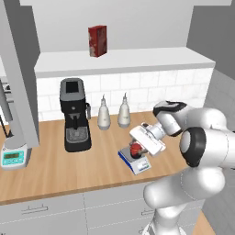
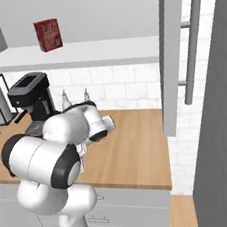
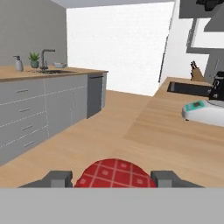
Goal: Pick the jam and place it on the digital scale for weighing, and close the cabinet.
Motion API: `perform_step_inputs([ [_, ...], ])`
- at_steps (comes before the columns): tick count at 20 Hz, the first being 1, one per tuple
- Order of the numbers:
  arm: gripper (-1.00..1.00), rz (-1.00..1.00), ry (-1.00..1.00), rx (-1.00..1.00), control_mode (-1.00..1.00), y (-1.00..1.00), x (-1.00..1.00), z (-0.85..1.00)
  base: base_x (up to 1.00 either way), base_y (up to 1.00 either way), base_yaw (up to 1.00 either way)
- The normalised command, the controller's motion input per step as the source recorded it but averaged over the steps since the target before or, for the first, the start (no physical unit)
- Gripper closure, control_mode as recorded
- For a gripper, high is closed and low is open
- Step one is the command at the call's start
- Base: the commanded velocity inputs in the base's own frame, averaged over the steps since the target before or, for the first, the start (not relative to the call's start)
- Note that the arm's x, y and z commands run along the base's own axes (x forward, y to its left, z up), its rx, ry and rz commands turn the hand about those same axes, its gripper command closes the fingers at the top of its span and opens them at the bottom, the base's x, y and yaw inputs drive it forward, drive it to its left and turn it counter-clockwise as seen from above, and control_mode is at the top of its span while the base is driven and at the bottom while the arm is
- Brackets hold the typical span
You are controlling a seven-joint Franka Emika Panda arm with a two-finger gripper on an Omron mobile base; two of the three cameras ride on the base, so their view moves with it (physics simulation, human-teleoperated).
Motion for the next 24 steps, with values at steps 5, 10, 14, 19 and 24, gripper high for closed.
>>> perform_step_inputs([
  [5,1.0,0.0,0.0,-0.02,-1.0,0.0,0.11,-0.18,0.0,0.0,0.0],
  [10,1.0,0.0,0.0,0.0,-1.0,0.0,0.26,-0.1,0.0,0.0,0.0],
  [14,1.0,0.0,0.0,0.0,-1.0,0.0,0.24,-0.15,0.0,0.0,0.0],
  [19,1.0,0.0,0.0,0.0,-1.0,0.0,0.22,-0.21,0.0,0.0,0.0],
  [24,1.0,0.0,0.0,0.0,-1.0,0.0,0.21,-0.2,0.0,0.0,0.0],
])
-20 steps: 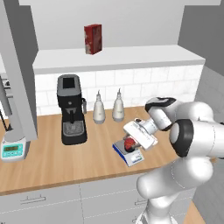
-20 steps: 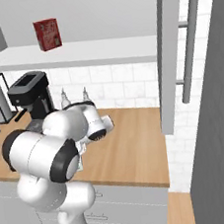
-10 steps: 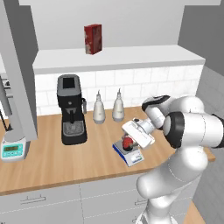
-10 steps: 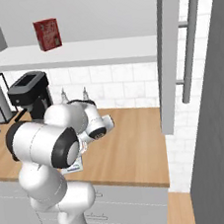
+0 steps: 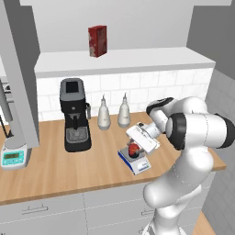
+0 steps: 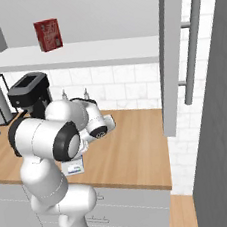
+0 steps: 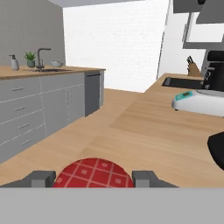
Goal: Pick the jam and place it on the digital scale for weighing, and close the cabinet.
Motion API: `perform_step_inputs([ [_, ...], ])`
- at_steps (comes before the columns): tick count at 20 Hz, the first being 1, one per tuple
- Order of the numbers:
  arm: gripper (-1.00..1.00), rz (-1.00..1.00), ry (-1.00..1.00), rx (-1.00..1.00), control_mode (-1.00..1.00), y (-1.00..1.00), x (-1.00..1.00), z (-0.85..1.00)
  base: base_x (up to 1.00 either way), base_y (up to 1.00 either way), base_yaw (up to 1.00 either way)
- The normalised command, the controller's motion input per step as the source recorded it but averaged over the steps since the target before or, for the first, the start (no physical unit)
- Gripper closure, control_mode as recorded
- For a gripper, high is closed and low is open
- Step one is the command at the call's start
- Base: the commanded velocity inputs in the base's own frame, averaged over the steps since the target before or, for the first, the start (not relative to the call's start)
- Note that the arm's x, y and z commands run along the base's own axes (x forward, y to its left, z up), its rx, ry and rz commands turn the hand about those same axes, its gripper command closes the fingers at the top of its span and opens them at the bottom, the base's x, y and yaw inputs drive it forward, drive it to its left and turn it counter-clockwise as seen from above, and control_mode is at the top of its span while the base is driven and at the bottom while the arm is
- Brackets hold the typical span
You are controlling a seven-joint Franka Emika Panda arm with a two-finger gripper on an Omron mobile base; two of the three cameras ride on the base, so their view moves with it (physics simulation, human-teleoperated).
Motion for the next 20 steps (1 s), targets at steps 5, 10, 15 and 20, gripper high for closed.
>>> perform_step_inputs([
  [5,-1.0,0.0,0.0,0.0,-1.0,0.0,0.25,-0.18,0.0,0.0,0.0],
  [10,-1.0,0.0,0.0,0.0,-1.0,0.0,0.03,-0.05,0.0,0.0,0.0],
  [15,-1.0,0.0,0.0,0.0,-1.0,-0.01,0.0,0.0,0.0,0.0,0.0],
  [20,-1.0,0.0,0.0,0.0,-1.0,-0.14,-0.07,0.0,0.0,0.0,0.0],
])
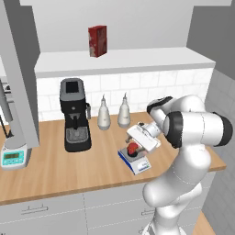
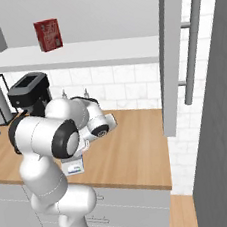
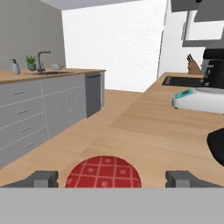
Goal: Pick the jam and place it on the digital scale for weighing, and close the cabinet.
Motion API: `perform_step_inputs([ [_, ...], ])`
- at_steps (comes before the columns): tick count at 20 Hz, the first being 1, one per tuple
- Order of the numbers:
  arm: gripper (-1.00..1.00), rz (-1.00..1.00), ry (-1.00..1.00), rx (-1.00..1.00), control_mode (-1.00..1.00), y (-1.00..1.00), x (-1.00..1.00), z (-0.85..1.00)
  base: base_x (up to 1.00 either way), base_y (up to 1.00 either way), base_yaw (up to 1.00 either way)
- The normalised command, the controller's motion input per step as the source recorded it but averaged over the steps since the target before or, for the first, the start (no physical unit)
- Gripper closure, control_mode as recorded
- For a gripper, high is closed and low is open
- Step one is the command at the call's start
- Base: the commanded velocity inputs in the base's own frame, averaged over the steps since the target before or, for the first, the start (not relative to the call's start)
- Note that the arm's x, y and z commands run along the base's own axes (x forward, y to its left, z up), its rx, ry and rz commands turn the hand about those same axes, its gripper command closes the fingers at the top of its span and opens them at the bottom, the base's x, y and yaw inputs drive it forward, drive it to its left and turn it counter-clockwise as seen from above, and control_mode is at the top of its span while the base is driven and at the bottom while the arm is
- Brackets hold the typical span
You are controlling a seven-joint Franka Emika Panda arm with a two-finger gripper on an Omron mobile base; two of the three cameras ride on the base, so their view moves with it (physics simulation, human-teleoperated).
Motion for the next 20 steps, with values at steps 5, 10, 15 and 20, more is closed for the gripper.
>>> perform_step_inputs([
  [5,-1.0,0.0,0.0,0.0,-1.0,-0.3,-0.14,0.0,0.0,0.0,0.0],
  [10,-1.0,0.0,-0.09,0.0,-1.0,-0.2,-0.23,0.13,0.0,0.0,0.0],
  [15,-1.0,-0.01,-0.29,0.0,-1.0,-0.24,-0.43,0.32,0.0,0.0,0.0],
  [20,-1.0,-0.07,-0.27,0.0,-1.0,-0.12,-0.07,0.14,0.0,0.0,0.0],
])
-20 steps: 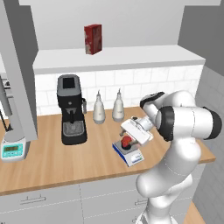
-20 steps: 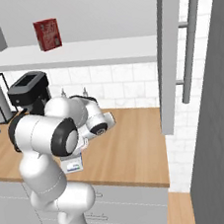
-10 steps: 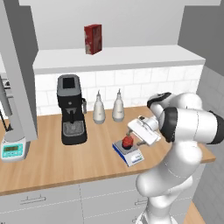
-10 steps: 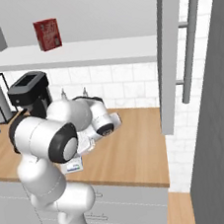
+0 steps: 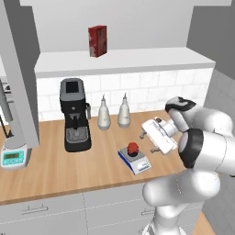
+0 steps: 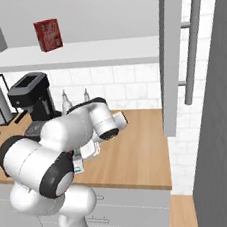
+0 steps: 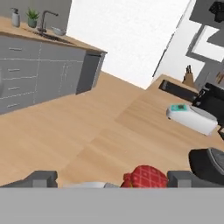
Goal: Pick the jam and place it on the digital scale for weighing, and close the cabinet.
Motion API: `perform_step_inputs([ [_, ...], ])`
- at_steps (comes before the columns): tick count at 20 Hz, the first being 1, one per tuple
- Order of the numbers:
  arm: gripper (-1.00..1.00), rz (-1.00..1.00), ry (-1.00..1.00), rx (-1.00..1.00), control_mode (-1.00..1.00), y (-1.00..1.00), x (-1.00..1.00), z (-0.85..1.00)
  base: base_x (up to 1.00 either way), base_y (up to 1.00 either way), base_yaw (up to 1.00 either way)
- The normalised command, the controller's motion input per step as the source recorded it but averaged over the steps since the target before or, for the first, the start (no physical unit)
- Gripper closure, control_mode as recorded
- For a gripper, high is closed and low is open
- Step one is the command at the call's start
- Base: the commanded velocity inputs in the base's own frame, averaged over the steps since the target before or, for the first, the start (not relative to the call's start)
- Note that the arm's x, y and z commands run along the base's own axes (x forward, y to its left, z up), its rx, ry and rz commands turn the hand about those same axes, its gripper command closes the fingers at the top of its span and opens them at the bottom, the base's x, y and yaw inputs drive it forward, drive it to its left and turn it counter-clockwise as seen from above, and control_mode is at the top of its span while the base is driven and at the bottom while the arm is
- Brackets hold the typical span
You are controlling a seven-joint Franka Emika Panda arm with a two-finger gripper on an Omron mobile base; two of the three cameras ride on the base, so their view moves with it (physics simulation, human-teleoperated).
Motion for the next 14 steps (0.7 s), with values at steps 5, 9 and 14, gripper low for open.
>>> perform_step_inputs([
  [5,-1.0,-0.15,-0.36,0.0,-1.0,-0.09,-0.22,0.13,0.0,0.0,0.0],
  [9,-1.0,-0.21,-0.48,0.0,-1.0,0.02,-0.11,0.32,0.0,0.0,0.0],
  [14,-1.0,-0.25,-0.64,-0.01,-1.0,0.03,-0.2,0.41,0.0,0.0,0.0],
])
